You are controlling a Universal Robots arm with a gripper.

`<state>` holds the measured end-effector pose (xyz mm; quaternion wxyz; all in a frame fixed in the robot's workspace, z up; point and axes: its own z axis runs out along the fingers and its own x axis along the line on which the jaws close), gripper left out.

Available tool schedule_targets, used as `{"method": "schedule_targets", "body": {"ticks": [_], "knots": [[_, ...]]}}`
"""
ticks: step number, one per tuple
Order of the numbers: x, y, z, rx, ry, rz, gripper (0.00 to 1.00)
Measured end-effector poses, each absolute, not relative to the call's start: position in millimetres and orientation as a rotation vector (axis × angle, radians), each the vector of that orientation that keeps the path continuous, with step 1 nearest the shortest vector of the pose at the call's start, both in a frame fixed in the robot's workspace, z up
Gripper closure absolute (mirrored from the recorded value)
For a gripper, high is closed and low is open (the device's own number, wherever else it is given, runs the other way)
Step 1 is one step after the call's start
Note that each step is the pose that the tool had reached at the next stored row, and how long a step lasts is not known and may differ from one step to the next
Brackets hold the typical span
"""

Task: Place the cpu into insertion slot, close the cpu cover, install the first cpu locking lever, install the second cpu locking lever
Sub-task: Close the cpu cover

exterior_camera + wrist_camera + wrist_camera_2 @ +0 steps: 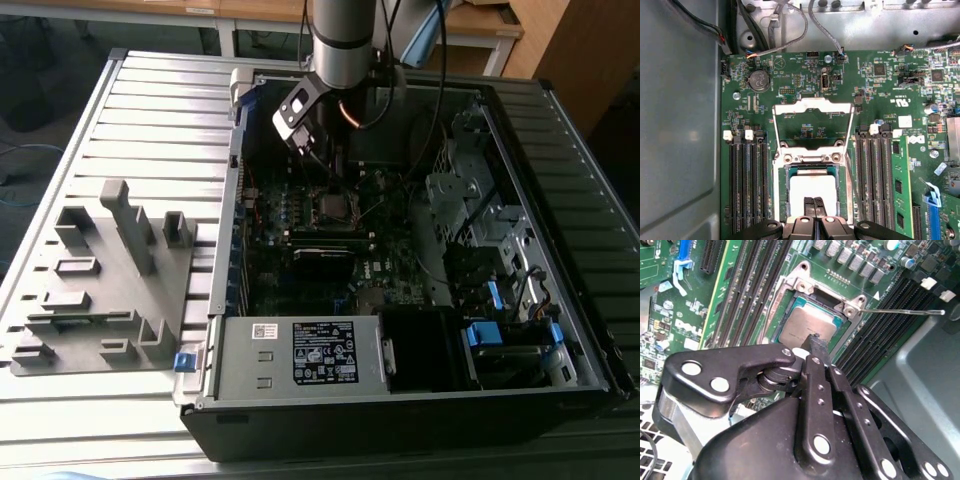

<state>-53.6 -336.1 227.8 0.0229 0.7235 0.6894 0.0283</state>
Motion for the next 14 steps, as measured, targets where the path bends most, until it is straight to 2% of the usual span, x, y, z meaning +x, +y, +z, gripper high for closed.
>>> {"method": "schedule_targets", "body": {"ticks": [14], "knots": [[-53.6,-336.1,239.1,2.24,2.135,0.088,0.89]]}}
